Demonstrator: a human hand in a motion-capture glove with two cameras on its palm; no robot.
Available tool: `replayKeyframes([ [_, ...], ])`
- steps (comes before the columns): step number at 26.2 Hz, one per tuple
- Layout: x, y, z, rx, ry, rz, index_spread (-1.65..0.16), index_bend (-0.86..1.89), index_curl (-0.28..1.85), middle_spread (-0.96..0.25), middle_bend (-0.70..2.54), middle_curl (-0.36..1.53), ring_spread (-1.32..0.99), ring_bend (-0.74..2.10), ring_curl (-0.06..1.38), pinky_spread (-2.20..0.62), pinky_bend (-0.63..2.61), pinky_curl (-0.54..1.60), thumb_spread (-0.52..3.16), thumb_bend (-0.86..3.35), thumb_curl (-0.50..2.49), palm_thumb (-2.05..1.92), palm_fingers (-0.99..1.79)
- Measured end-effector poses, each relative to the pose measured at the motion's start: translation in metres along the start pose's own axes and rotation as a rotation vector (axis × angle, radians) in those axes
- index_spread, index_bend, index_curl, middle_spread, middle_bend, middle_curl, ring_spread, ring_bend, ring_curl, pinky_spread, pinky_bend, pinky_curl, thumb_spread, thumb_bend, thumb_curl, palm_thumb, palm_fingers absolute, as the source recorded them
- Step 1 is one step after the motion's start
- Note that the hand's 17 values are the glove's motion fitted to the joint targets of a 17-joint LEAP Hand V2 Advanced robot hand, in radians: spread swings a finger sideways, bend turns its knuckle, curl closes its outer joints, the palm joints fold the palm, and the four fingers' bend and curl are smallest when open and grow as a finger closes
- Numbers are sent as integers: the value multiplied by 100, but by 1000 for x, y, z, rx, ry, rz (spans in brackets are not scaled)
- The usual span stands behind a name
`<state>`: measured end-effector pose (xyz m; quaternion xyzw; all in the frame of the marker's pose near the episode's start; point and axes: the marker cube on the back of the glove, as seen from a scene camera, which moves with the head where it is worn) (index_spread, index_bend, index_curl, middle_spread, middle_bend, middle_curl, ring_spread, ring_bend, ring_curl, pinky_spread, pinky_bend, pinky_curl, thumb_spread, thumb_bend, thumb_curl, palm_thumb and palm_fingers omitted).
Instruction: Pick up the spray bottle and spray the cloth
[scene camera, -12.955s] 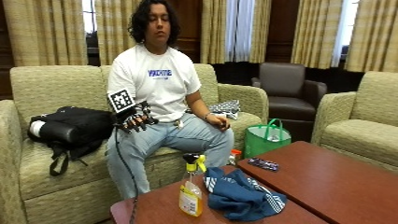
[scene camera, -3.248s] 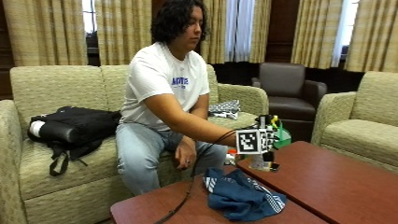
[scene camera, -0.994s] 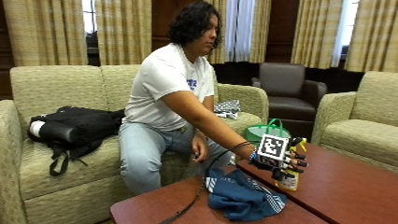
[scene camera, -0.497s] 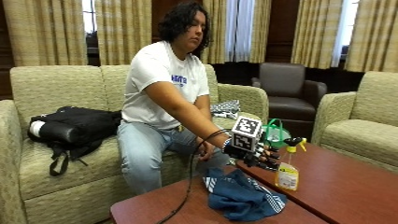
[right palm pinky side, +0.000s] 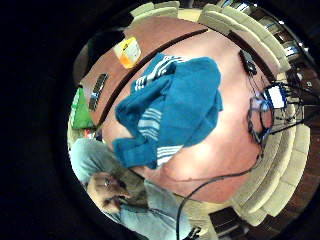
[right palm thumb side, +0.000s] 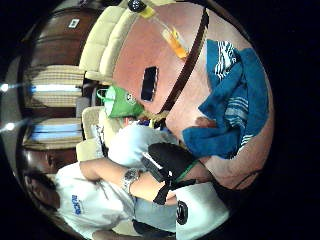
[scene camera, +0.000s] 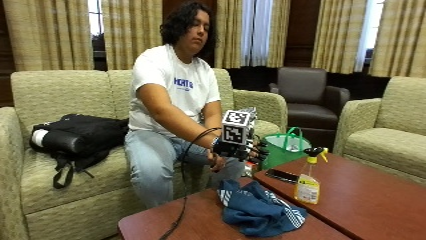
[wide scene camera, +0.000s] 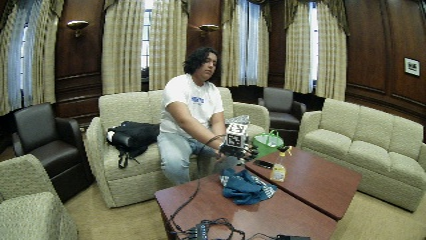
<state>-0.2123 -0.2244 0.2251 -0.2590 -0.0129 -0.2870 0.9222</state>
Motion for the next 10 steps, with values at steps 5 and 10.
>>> replayKeyframes([
  [5,-9,27,-7,-14,29,-66,-47,12,26,-21,20,37,-21,37,32,12,38,35,86,-4,38,41,26],
  [10,-18,44,-9,-23,77,-114,-48,11,25,-20,19,36,-21,38,32,13,40,36,87,-4,37,40,27],
])
